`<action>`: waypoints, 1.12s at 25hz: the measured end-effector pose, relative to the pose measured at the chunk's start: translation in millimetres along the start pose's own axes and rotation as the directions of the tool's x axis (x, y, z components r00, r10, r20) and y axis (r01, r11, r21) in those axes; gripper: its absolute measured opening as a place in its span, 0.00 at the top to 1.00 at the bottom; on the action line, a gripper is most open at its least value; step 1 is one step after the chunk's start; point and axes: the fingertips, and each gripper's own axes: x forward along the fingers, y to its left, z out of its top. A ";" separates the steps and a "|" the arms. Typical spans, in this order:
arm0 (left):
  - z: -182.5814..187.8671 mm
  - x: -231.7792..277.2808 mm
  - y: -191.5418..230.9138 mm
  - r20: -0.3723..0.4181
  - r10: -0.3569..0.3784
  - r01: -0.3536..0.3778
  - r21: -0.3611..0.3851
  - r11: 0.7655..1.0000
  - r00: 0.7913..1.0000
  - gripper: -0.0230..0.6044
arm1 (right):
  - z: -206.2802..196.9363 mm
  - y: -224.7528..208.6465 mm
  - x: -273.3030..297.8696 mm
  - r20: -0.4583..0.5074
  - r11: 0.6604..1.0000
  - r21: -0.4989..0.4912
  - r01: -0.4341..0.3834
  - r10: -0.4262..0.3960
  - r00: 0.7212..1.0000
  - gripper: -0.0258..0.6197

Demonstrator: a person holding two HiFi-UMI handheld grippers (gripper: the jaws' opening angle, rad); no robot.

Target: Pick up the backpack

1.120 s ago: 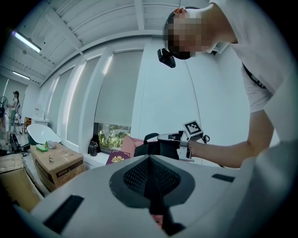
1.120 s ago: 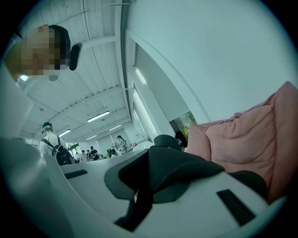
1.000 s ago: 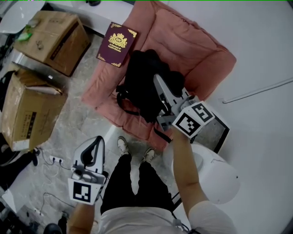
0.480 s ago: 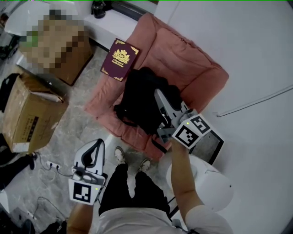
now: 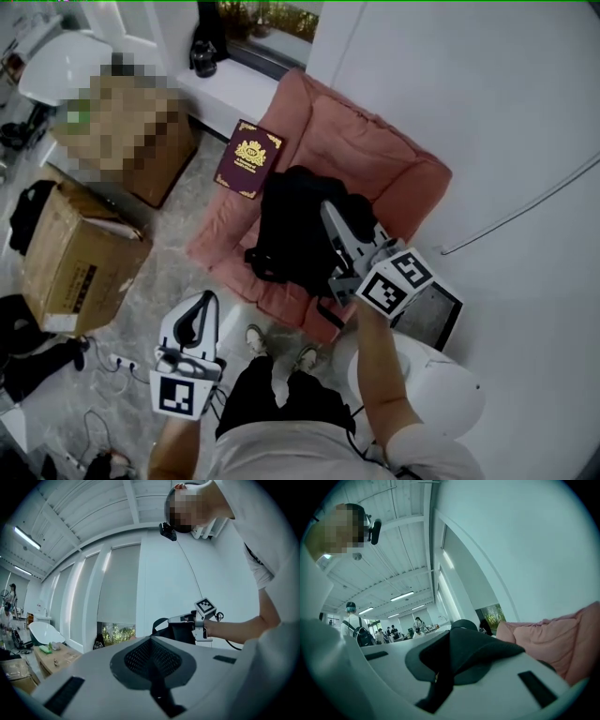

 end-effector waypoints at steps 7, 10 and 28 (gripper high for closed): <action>38.8 -4.7 -10.3 0.061 0.000 -0.001 0.029 1.000 0.998 0.94 | 47.6 12.7 -24.6 0.024 0.994 -0.105 0.027 -0.024 0.999 0.91; 54.9 -3.5 -20.3 0.081 -0.015 0.012 0.030 0.999 0.997 0.94 | 70.4 15.6 -38.7 0.039 0.990 -0.135 0.044 -0.039 0.998 0.91; 109.8 -16.6 -53.2 0.147 -0.024 0.010 0.094 0.996 0.989 0.94 | 143.2 11.3 -140.1 0.146 0.980 -0.144 0.135 -0.114 0.983 0.91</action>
